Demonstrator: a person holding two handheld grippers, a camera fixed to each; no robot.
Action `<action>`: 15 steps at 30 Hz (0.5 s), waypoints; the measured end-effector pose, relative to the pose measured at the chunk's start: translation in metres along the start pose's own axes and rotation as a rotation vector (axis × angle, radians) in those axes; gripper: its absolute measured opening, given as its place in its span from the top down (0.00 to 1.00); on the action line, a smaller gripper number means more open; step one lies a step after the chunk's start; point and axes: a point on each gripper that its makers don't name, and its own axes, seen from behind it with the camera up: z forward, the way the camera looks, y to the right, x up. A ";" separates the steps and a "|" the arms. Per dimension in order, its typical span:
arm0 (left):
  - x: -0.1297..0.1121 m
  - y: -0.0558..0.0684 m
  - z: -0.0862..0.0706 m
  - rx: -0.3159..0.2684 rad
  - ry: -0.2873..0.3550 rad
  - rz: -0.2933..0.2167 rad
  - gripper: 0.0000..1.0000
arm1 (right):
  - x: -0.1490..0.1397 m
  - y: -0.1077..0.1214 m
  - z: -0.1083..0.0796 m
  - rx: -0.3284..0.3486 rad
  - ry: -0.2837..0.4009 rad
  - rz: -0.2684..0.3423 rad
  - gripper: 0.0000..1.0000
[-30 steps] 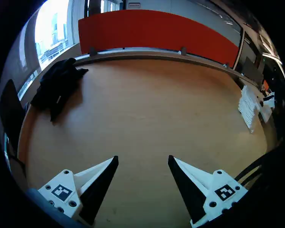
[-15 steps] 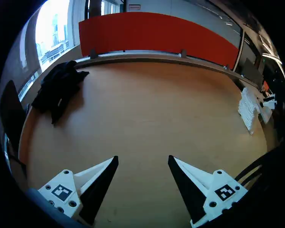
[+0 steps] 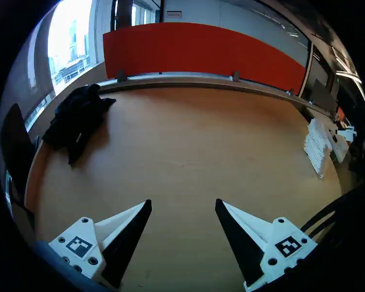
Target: Fold towel
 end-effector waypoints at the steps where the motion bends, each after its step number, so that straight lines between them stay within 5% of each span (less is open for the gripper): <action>1: 0.001 0.000 0.000 0.001 0.003 0.000 0.03 | 0.001 -0.001 -0.001 -0.003 0.012 0.006 0.00; 15: 0.021 -0.007 -0.003 0.030 0.056 -0.017 0.03 | 0.016 -0.012 -0.001 -0.038 0.141 0.177 0.00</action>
